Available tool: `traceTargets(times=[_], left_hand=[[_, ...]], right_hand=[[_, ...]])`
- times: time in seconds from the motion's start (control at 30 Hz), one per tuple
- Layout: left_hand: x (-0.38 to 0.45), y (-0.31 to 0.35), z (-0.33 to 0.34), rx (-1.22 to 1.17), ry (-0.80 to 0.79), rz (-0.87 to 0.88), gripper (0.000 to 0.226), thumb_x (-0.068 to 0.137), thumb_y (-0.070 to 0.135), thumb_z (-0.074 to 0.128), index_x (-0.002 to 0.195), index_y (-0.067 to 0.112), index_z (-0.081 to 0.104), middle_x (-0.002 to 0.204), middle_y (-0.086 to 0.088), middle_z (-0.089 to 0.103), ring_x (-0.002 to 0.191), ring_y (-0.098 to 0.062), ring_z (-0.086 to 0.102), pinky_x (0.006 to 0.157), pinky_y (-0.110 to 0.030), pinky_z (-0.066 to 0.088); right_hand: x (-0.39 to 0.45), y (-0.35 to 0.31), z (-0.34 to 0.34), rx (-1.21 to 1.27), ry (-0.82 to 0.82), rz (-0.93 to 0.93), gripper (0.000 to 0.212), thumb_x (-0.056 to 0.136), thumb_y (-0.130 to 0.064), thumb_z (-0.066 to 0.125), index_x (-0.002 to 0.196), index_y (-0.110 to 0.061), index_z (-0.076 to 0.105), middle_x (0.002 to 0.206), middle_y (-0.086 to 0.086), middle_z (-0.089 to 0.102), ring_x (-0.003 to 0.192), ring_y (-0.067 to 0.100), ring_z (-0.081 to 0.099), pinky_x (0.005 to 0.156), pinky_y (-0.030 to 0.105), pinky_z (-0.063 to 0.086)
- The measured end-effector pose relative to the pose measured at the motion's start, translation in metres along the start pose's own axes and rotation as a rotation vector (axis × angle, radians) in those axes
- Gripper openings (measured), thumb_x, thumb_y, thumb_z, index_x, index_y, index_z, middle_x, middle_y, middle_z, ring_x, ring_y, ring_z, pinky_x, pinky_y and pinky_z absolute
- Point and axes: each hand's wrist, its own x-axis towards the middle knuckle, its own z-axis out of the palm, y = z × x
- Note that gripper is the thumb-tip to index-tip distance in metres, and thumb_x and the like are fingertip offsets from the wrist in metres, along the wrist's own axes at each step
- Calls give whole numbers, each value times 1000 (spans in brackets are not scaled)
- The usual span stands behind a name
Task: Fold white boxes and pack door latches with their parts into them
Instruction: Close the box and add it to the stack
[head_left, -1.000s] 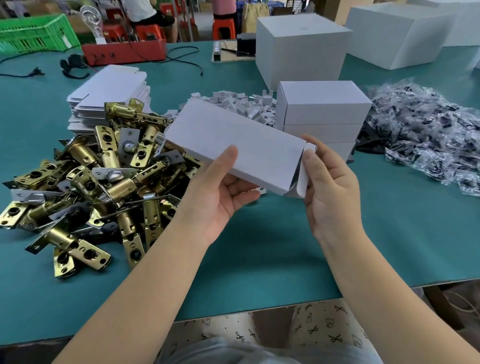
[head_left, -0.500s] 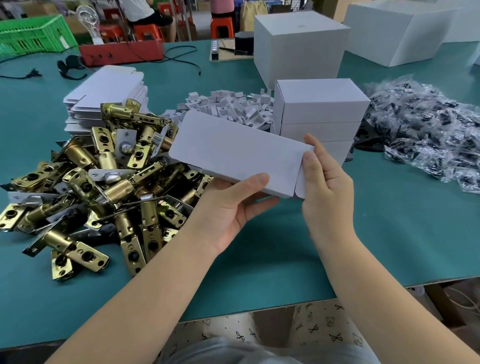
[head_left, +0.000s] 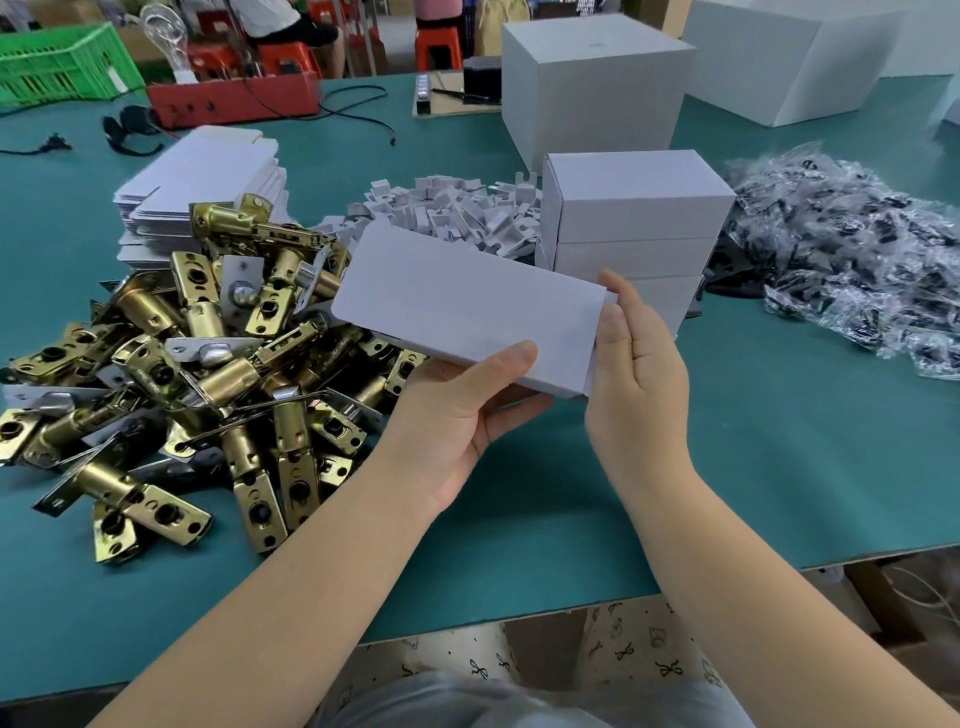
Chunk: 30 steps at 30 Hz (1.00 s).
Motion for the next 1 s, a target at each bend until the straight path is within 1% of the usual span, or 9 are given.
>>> traceTargets(times=[0.2,0.3,0.4,0.53,0.63,0.73,0.83,0.9,1.0], left_hand=[[-2,-4,7,39,-27,25,31,75,12,71,105,14,67,101,-7,75,89,-23,73,71,-31,59],[-5,-6,10,73,-54,16,27,75,13,71,102,17,70,99,-10,75,85,-25,73,72,-32,59],[-8,-10,14,125,-59,63,29,76,11,72,104,16,69,99,-14,74,83,-30,72,72,-35,59],[-9,-8,9,125,-60,80,27,78,10,71,102,22,72,102,-11,74,88,-31,72,76,-37,59],[-8,-7,8,184,-73,107,33,78,11,72,109,21,68,107,-8,74,98,-29,71,82,-41,60],[-9,-3,13,403,-91,261,36,73,11,77,105,21,66,99,7,76,95,-9,71,78,-23,57],[-10,3,5,790,-62,387,47,63,27,85,106,25,65,98,21,71,96,6,65,79,-10,49],[-10,13,-2,671,-109,369,65,57,22,87,116,22,61,104,19,70,102,5,63,82,-12,50],[-8,25,-12,489,-330,324,79,57,13,83,129,23,53,120,-1,65,116,-18,60,95,-35,52]], right_hand=[[-1,-3,-1,219,-5,43,31,93,-43,34,117,-36,51,120,-9,55,120,13,51,104,45,41],[-1,-2,-2,384,-128,50,37,90,-54,36,119,-34,47,118,-7,60,111,9,57,92,29,47],[0,-2,-3,505,-220,47,31,93,-40,33,122,-33,41,101,-19,62,96,-2,62,79,17,49],[-1,-2,-5,394,-311,24,51,86,-52,56,129,-38,33,125,-7,52,112,1,57,87,17,47],[0,0,-2,355,-289,35,53,82,-47,57,129,-44,32,128,-12,51,114,-1,56,89,16,46],[5,-1,1,374,-232,151,44,85,-42,50,128,-43,44,130,-17,56,115,-3,55,95,20,46],[7,-3,0,357,-245,274,28,86,-43,46,97,-44,71,109,-16,69,99,2,63,89,28,48],[8,-5,-2,411,-321,372,32,93,-38,46,82,-41,76,90,-11,73,84,11,64,75,31,49],[10,-6,-4,491,-493,555,30,89,-28,54,70,-22,77,69,3,67,60,19,56,53,25,40]])
